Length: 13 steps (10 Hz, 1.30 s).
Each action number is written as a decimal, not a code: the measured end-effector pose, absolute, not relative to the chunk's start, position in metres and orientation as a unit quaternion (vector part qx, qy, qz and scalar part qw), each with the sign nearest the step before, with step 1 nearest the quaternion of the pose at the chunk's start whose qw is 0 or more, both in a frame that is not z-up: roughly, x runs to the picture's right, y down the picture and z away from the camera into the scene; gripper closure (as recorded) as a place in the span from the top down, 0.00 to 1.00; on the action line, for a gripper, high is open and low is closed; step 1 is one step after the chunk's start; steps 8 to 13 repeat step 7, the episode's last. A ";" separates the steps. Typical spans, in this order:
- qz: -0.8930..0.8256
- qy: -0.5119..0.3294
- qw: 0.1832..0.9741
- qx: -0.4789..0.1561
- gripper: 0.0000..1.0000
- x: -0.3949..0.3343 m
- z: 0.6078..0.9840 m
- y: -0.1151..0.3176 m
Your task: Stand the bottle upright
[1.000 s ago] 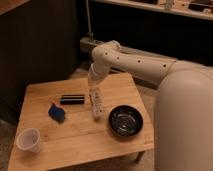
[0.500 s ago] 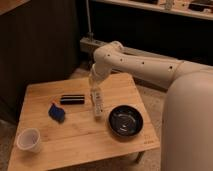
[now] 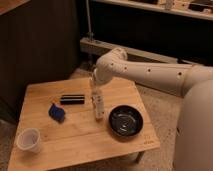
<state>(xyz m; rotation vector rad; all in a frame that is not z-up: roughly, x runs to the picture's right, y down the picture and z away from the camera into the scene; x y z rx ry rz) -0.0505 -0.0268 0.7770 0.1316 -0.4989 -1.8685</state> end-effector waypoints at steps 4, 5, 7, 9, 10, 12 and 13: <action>-0.804 -0.195 0.550 0.113 0.37 -0.047 0.764 -0.017; -0.807 -0.186 0.543 0.136 0.37 -0.046 0.760 -0.014; -0.811 -0.170 0.531 0.177 0.37 -0.048 0.753 -0.011; -0.811 -0.170 0.531 0.177 0.37 -0.048 0.753 -0.011; -0.811 -0.170 0.531 0.177 0.37 -0.048 0.753 -0.011; -0.811 -0.170 0.531 0.177 0.37 -0.048 0.753 -0.011; -0.811 -0.170 0.531 0.177 0.37 -0.048 0.753 -0.011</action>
